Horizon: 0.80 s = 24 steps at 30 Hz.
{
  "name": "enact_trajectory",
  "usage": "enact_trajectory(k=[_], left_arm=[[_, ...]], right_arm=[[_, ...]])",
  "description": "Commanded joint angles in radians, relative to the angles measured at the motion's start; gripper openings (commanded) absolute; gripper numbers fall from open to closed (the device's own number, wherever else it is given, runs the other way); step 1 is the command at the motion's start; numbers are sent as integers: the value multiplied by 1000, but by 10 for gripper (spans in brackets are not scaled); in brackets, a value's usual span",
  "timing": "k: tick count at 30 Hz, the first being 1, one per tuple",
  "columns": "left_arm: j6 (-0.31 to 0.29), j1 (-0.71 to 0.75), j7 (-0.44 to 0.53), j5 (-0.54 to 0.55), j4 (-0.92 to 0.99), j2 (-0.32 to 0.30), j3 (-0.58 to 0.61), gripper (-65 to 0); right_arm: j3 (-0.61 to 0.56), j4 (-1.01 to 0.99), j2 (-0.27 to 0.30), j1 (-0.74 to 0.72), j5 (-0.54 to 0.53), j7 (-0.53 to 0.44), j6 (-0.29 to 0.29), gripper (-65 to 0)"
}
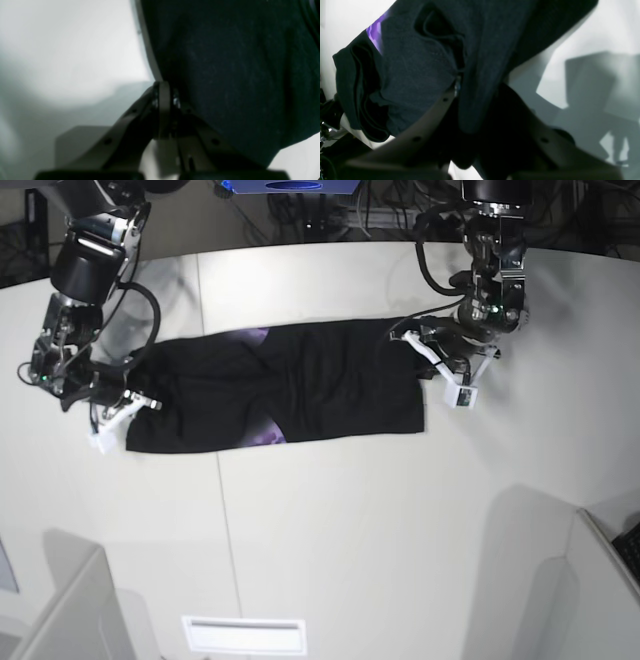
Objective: Fold the T-shirt properly
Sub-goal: 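Grasp the strip's other end with the right gripper, then fold the held end over the shirt toward the left gripper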
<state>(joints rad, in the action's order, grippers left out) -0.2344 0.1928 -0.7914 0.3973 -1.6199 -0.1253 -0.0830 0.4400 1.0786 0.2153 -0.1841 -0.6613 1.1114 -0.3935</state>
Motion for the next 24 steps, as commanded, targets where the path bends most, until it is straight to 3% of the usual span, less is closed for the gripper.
enact_trajectory(k=[1, 6, 14, 19, 24], left_arm=[[10, -8, -12, 1, -3, -3, 13, -650], [40, -14, -12, 5, -21, -1, 30, -650], [40, 0, -20, 5, -113, -14, 18, -650], [37, 37, -20, 7, -150, -33, -60, -650], [34, 58, -27, 2, -151, -44, -166, -650]], right_arm=[[-7, -8, 8, 11, 134, 39, 20, -650], [-16, 116, 5, 22, 134, 43, 20, -650], [-181, 441, -11, 80, 134, 46, 24, -650], [-220, 573, -40, 102, 130, 63, 140, -650], [-289, 665, -63, 117, 130, 63, 153, -650]])
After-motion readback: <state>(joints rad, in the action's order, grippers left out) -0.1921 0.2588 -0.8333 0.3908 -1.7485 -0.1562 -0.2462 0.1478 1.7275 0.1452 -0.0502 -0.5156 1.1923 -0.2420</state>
